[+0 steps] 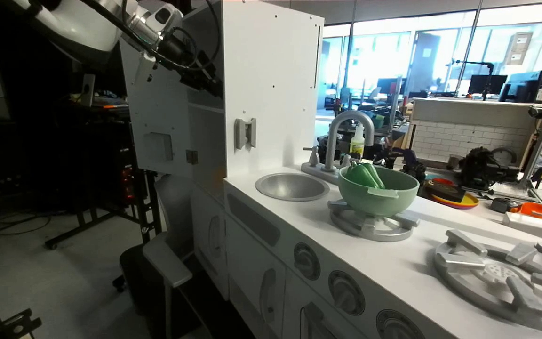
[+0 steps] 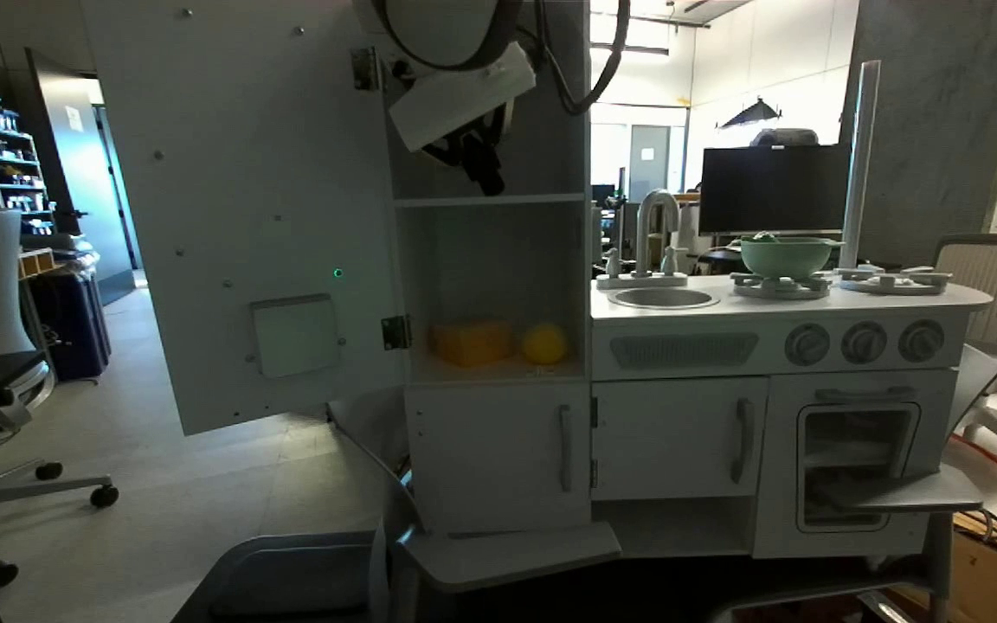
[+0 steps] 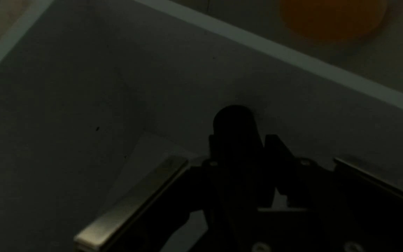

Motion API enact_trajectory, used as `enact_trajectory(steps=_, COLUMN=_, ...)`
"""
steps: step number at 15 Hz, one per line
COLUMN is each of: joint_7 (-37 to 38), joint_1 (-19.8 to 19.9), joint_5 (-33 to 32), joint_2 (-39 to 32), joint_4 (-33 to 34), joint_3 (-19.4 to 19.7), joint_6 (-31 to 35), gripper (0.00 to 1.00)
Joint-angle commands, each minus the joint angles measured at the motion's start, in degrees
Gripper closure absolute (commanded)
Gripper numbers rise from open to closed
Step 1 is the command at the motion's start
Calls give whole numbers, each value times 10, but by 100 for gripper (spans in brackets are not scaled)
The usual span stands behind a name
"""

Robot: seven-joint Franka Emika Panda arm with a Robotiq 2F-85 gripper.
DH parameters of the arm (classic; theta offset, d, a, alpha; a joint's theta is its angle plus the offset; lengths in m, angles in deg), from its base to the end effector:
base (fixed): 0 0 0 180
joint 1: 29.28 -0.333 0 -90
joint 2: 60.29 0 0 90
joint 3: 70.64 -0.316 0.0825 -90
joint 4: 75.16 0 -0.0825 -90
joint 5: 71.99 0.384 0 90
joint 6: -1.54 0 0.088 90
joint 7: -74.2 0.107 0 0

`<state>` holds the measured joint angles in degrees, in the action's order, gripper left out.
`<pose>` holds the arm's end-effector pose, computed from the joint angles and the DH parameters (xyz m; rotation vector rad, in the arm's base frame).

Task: Open the right door of the cabinet, put the black bottle from the counter and the green toy from the pot in the cabinet.

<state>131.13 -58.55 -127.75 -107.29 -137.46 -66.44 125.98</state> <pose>0.7256 0.3273 0.3774 2.4182 -0.0572 1.0212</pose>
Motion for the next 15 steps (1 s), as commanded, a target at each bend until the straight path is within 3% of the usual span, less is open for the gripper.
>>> enact_trajectory(steps=1, joint_7=27, joint_1=-3, joint_5=-20, joint_2=-51, joint_4=61, joint_3=19, joint_6=4, gripper=90)
enact_trajectory(steps=2, joint_7=23, joint_1=-5, joint_5=-18, joint_2=-60, joint_4=80, joint_3=20, joint_6=-10, gripper=90)
enact_trajectory(steps=3, joint_7=28, joint_1=-3, joint_5=-19, joint_2=-68, joint_4=89, joint_3=21, joint_6=-8, gripper=40)
enact_trajectory(steps=4, joint_7=32, joint_1=-1, joint_5=-19, joint_2=-76, joint_4=95, joint_3=23, joint_6=-4, gripper=39)
enact_trajectory(steps=10, joint_7=33, joint_1=-2, joint_5=-16, joint_2=-115, joint_4=145, joint_3=28, joint_6=-18, gripper=0)
enact_trajectory(steps=15, joint_7=31, joint_1=-8, joint_5=-13, joint_2=-141, joint_4=192, joint_3=28, joint_6=-35, gripper=0)
